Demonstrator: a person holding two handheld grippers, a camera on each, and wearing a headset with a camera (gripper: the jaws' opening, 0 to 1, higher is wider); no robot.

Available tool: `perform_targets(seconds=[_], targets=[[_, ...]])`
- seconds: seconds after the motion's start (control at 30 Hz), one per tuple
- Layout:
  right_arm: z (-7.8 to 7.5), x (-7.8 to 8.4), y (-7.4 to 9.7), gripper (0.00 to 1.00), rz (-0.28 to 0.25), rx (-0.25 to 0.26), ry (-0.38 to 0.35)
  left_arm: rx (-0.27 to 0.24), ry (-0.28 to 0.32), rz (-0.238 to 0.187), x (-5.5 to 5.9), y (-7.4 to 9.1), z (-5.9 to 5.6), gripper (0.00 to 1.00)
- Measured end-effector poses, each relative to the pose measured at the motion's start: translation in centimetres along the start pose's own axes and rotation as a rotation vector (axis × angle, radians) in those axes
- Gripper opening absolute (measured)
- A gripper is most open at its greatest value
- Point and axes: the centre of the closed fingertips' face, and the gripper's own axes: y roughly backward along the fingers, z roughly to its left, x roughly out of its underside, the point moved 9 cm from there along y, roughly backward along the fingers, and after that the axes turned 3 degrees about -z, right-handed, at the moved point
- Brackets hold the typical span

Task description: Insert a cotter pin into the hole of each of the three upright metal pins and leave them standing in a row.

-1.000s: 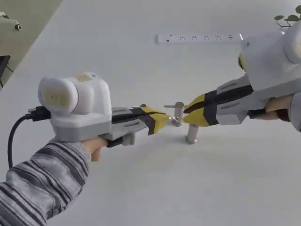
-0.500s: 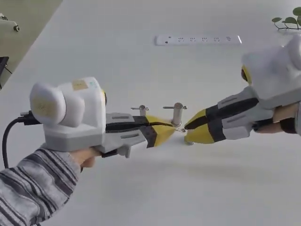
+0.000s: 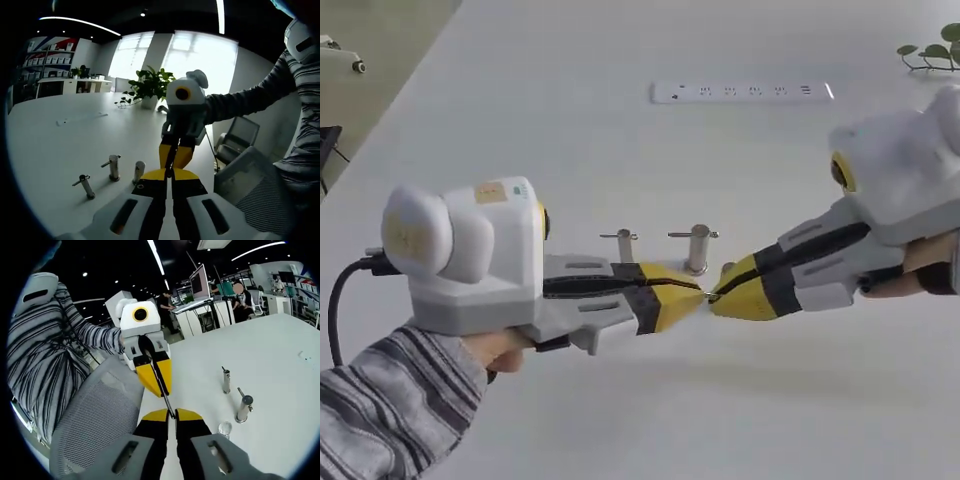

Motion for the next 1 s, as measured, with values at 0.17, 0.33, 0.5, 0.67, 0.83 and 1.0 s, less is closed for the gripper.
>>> perform_targets(seconds=[0.17, 0.33, 0.5, 0.67, 0.83, 1.0], targets=[[0.5, -0.4, 0.1, 0.0, 0.054, 0.012, 0.104, 0.001, -0.011, 0.003, 0.2, -0.1, -0.2, 0.0], [0.8, -0.6, 0.0, 0.0, 0.118, 0.024, 0.199, -0.018, -0.032, 0.013, 0.4, -0.4, -0.2, 0.0], [0.6, -0.8, 0.2, 0.0, 0.167, 0.054, 0.3, -0.058, -0.06, 0.023, 0.5, -0.6, 0.0, 0.03], [-0.2, -0.6, 0.9, 0.0, 0.184, 0.092, 0.326, -0.115, -0.094, 0.029, 0.9, -0.8, 0.3, 0.12], [-1.1, 0.0, 2.4, 0.0, 0.204, 0.132, 0.319, -0.199, -0.138, 0.022, 1.0, -1.0, 0.4, 0.15], [-1.8, 0.7, 3.6, 0.0, 0.216, 0.168, 0.306, -0.247, -0.138, 0.016, 1.4, -1.6, 0.7, 0.16]])
